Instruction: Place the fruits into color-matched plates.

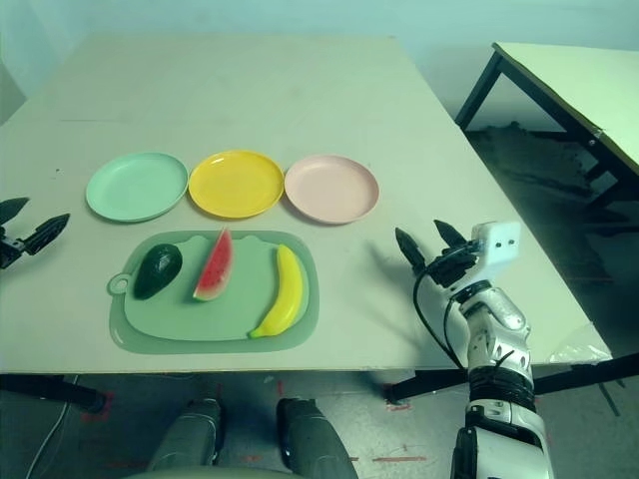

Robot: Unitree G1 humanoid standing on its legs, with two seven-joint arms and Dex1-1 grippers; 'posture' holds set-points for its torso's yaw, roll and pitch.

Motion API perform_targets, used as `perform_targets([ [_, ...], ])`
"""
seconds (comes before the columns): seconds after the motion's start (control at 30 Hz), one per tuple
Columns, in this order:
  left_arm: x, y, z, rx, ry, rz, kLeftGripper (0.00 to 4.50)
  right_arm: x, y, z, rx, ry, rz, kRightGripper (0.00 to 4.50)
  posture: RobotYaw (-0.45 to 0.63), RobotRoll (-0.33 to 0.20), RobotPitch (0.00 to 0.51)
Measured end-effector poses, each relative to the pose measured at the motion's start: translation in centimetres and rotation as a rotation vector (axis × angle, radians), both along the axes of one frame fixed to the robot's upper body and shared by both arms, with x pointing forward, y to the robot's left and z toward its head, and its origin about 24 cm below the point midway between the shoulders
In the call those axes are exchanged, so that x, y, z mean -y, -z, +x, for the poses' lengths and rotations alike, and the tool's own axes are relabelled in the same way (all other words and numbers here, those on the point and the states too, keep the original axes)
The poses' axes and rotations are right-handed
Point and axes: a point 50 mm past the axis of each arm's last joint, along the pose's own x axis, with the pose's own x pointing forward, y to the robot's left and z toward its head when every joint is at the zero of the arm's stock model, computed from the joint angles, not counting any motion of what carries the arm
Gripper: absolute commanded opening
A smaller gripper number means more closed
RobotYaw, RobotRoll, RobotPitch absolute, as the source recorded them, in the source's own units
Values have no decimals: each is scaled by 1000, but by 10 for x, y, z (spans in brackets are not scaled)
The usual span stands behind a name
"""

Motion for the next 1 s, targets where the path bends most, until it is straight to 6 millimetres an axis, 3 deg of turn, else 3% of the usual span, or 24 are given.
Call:
perform_targets([
  [0.17, 15, -10, -4, -63, 299, 111, 4474, -15, -32, 3, 31, -211, -284, 4500, -73, 0, 131],
  [0.33, 30, -9, -7, -87, 441, 172, 4474, -40, -58, -1, 8, -520, -608, 4500, -113, 0, 132],
  [0.47, 44, -4, -6, -99, 511, 189, 4474, -76, -107, 5, 115, -778, -962, 4500, -114, 0, 138],
  [0.57, 47, -2, -5, -106, 526, 193, 4474, -98, -130, 8, 171, -918, -1151, 4500, -109, 0, 141],
  [0.83, 47, 2, -4, -110, 537, 186, 4474, -153, -141, 5, 195, -1248, -1445, 4500, -83, 0, 144],
  [1.0, 46, 0, -6, -121, 546, 177, 4474, -184, -134, 4, 196, -1376, -1566, 4500, -56, 0, 149],
])
